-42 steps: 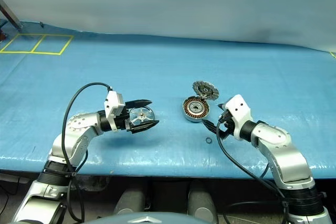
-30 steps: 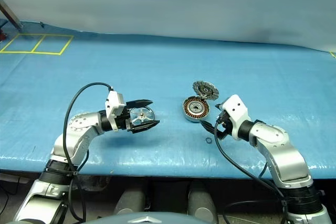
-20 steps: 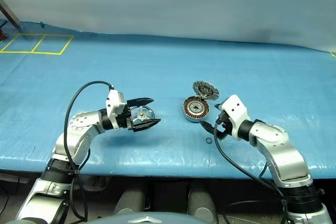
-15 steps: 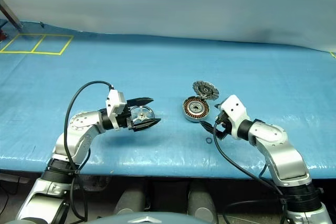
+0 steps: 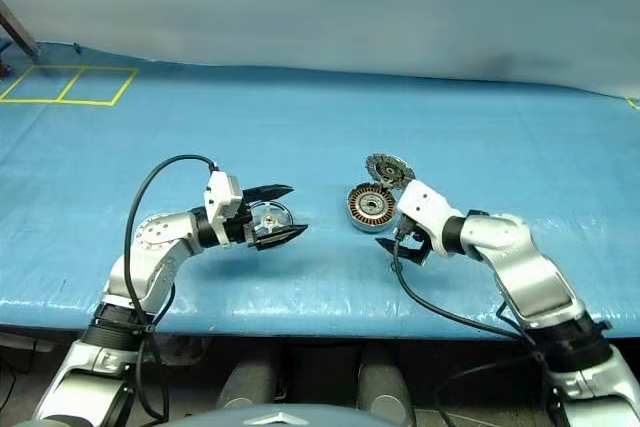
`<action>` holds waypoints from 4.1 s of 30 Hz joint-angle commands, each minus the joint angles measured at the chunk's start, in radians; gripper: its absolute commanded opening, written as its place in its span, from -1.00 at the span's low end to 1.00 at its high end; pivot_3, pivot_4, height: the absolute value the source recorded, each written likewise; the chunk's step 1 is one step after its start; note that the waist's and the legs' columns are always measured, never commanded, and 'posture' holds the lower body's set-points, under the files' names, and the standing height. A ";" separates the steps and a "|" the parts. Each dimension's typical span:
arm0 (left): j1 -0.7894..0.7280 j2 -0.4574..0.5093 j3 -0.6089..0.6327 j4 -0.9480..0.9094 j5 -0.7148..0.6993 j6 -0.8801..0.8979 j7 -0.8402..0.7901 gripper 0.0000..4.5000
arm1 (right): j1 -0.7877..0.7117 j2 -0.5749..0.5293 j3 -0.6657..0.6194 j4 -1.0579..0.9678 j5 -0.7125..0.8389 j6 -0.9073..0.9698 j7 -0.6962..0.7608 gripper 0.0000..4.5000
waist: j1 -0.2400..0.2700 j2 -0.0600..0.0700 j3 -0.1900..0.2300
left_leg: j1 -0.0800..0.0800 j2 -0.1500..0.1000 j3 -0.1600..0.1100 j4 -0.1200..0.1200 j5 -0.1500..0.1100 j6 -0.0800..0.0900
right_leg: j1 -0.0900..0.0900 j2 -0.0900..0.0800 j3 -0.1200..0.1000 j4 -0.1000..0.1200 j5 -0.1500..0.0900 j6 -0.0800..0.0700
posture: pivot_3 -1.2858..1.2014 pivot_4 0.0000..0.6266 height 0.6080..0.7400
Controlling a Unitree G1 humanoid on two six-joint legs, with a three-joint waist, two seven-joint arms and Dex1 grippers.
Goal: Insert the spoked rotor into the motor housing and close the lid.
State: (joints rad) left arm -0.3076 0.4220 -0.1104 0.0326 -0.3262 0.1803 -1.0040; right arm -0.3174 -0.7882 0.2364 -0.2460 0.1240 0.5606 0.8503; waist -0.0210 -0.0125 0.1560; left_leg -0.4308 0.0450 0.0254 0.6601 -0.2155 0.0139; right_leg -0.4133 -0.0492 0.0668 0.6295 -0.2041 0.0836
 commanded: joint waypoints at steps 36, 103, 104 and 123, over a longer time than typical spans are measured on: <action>0.098 0.001 0.015 -0.068 0.003 -0.053 0.073 0.97 | -0.350 0.063 0.234 0.269 -0.313 -0.166 0.278 0.99 | 0.004 0.000 0.000 | -0.001 0.000 0.000 -0.001 0.000 0.000 | -0.001 0.000 0.000 0.000 0.001 -0.001 | 0.03 -0.52 1.00; 0.252 0.066 0.140 -0.212 -0.023 0.007 0.182 0.97 | -0.218 0.297 0.218 0.055 -0.216 -0.039 0.232 0.53 | 0.000 -0.002 -0.001 | 0.001 0.001 0.001 -0.003 0.000 -0.001 | -0.002 0.000 -0.001 0.001 0.000 -0.003 | 0.03 -0.52 1.00; 0.248 0.064 0.135 -0.210 -0.023 0.008 0.179 0.97 | -0.210 0.296 0.201 0.029 -0.200 -0.028 0.226 0.53 | 0.000 -0.002 -0.001 | 0.000 0.001 0.001 -0.003 0.000 -0.001 | -0.002 0.000 -0.001 0.001 0.000 -0.003 | 0.03 -0.52 1.00; 0.143 0.054 0.015 -0.106 -0.033 0.018 0.018 0.97 | 0.292 0.281 -0.206 -0.349 0.025 0.130 -0.072 0.53 | 0.008 -0.002 -0.001 | 0.000 0.001 0.001 -0.004 0.000 -0.001 | -0.002 0.000 -0.001 -0.001 0.000 -0.003 | 0.03 -0.52 1.00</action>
State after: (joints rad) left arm -0.1411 0.4742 -0.0894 -0.0737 -0.3549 0.2152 -0.9640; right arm -0.0378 -0.5278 0.0945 -0.5409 0.1070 0.7095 0.8089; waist -0.0134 -0.0144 0.1548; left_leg -0.4307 0.0457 0.0267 0.6567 -0.2158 0.0131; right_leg -0.4154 -0.0495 0.0663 0.6288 -0.2041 0.0807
